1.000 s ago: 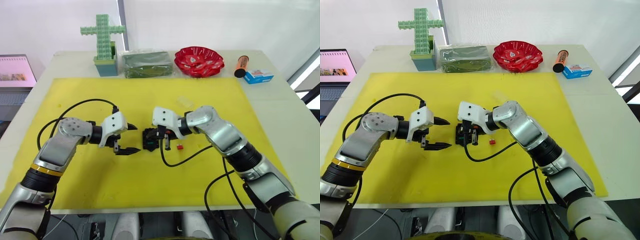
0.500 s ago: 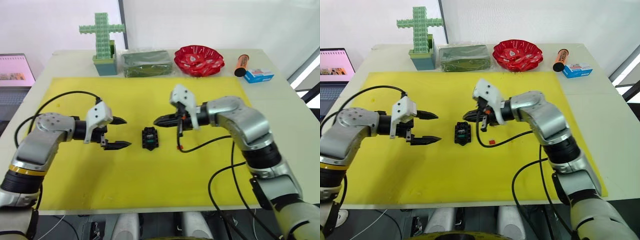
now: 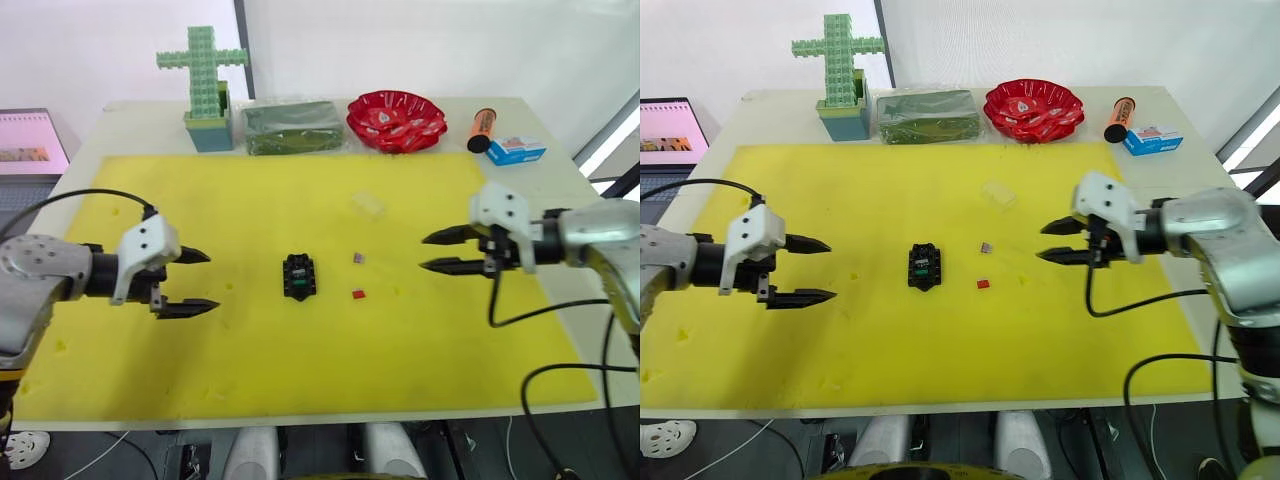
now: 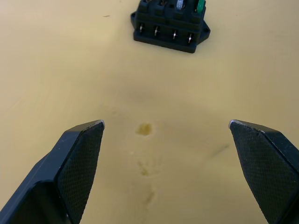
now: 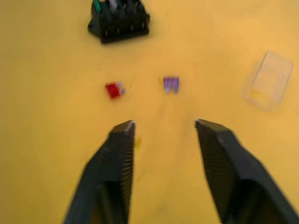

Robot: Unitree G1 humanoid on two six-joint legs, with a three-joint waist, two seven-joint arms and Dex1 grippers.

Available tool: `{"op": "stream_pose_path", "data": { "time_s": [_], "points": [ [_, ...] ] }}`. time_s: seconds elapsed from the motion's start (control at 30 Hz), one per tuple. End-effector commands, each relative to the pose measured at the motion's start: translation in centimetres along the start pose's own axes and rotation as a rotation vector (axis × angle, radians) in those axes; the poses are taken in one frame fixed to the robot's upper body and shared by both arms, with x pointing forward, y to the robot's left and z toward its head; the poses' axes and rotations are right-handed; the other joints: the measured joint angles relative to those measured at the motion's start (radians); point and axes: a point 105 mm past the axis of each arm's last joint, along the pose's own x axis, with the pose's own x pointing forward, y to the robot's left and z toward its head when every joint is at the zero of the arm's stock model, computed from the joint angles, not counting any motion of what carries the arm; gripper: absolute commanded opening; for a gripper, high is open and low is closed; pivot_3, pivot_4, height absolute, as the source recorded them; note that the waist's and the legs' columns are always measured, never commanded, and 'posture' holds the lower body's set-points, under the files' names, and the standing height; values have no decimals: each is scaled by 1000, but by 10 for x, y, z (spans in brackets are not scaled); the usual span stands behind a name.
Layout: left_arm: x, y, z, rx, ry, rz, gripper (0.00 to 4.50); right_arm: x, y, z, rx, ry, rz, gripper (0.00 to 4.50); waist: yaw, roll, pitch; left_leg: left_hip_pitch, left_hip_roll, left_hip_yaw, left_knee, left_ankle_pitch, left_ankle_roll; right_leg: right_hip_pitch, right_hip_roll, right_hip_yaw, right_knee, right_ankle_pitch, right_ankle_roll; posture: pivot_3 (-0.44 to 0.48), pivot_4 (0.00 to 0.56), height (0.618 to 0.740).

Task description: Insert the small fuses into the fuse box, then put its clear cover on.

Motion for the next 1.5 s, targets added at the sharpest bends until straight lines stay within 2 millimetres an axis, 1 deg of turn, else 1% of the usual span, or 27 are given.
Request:
{"op": "stream_pose_path", "data": {
  "time_s": [0.03, 0.1, 0.13, 0.2, 0.37, 0.53, 0.6, 0.73, 0.83, 0.87, 0.9, 0.93, 0.97, 1.0, 1.2, 1.3, 1.4, 1.5],
  "points": [
    [-14, 8, 3, 22, -2, 34, 4500, -21, 1, -2, -21, 23, -34, 3720, 0, 0, 0, 0, 0, 0, 0, 0, 0, 0, 0, 0, 0, 0, 0, 0, 150, 740],
    [-16, 11, 2, 17, -2, 46, 4500, -26, 3, -10, -7, 50, -51, 4418, 1, 0, 0, 0, 0, 1, 0, 0, 0, 0, 0, 0, 0, 0, 0, 0, 150, 740],
    [-17, 12, 2, 13, -5, 51, 4500, -28, 3, -13, -4, 62, -59, 4466, 1, 0, 0, 0, 0, 1, 0, 0, 0, 0, 0, 0, 0, 0, 0, 0, 150, 740],
    [-16, 12, 3, 9, -13, 52, 4500, -30, 3, -16, 6, 70, -72, 4466, 1, 0, 0, 0, 0, 1, 0, 0, 0, 0, 0, 0, 0, 0, 0, 0, 150, 740],
    [-9, 9, 5, 9, -35, 46, 4500, -26, 1, -14, 31, 57, -64, 4466, 0, 0, 0, 0, 0, 1, 0, 0, 0, 0, 0, 0, 0, 0, 0, 0, 150, 740],
    [7, -2, 15, 44, -99, 17, 4500, -7, -1, -3, 130, 9, -7, 4466, 0, 0, 0, 0, 0, 0, 0, 0, 0, 0, 0, 1, 0, 0, 0, 0, 150, 740],
    [16, -8, 22, 52, -136, -6, 4500, 4, -1, 2, 196, -16, 28, 4466, 0, 0, 0, 0, 0, 1, 0, 0, 0, 0, 0, 1, 0, 0, 0, 0, 150, 740],
    [26, -17, 35, 74, -190, -46, 4500, 25, 8, 7, 350, -28, 142, 4466, 3, 0, 0, -1, 0, 0, 1, 0, 0, 0, -1, 1, 0, 0, 0, 0, 150, 740],
    [29, -23, 41, 86, -217, -76, 4500, 40, 15, 8, 399, -18, 194, 3817, 1, 0, 0, -1, 0, 0, 1, 0, 0, 0, -1, 1, 0, 0, 0, 0, 150, 740],
    [29, -23, 42, 89, -221, -79, 4500, 43, 17, 9, 409, -13, 206, 3505, 2, 0, 0, -1, 0, 0, 1, 0, 0, 0, -1, 1, 0, 0, 0, 0, 150, 740],
    [31, -25, 45, 103, -240, -87, 4500, 48, 21, 10, 424, -10, 232, 3093, 3, 0, 0, -1, 0, 0, 1, 0, 0, 0, -1, 1, 0, 0, 0, 0, 150, 740],
    [33, -27, 50, 116, -259, -96, 4500, 53, 25, 11, 439, -3, 251, 2830, 2, 0, 0, -1, -1, 0, 1, 0, 0, 0, -1, 1, 0, 0, 0, 0, 150, 740],
    [35, -29, 53, 129, -279, -106, 4500, 57, 27, 11, 462, 7, 262, 2413, 2, 0, 0, -1, -1, 0, 1, 0, 0, 0, -1, 1, 0, 0, 0, 0, 150, 740],
    [37, -31, 58, 140, -298, -121, 4500, 60, 28, 11, 484, 14, 270, 2089, 1, 0, 0, -1, -1, 0, 1, 0, 0, 0, -1, 1, 0, 0, 0, 0, 150, 740],
    [51, -43, 75, 183, -364, -178, 4500, 76, 26, 8, 566, 64, 256, 2089, 2, 0, 0, -1, -1, 0, 2, 0, 0, 0, 0, 1, 0, 0, 1, 0, 150, 740],
    [52, -44, 75, 196, -363, -184, 4500, 84, 26, 9, 578, 83, 246, 2089, 1, 0, 0, -1, -1, -1, 2, 0, 0, 0, 0, 1, 0, 0, 1, 0, 150, 740],
    [58, -45, 76, 207, -358, -188, 4500, 86, 24, 5, 595, 100, 244, 2089, 1, 0, 0, -1, -1, -1, 1, 0, 0, 0, 0, 1, 0, 0, 1, 0, 150, 740],
    [58, -44, 72, 213, -346, -182, 4500, 92, 23, 5, 618, 108, 246, 2089, 1, 0, 0, -1, -1, -1, 2, 0, 0, 1, 0, 1, 0, 1, 1, 0, 150, 740]
  ]
}}
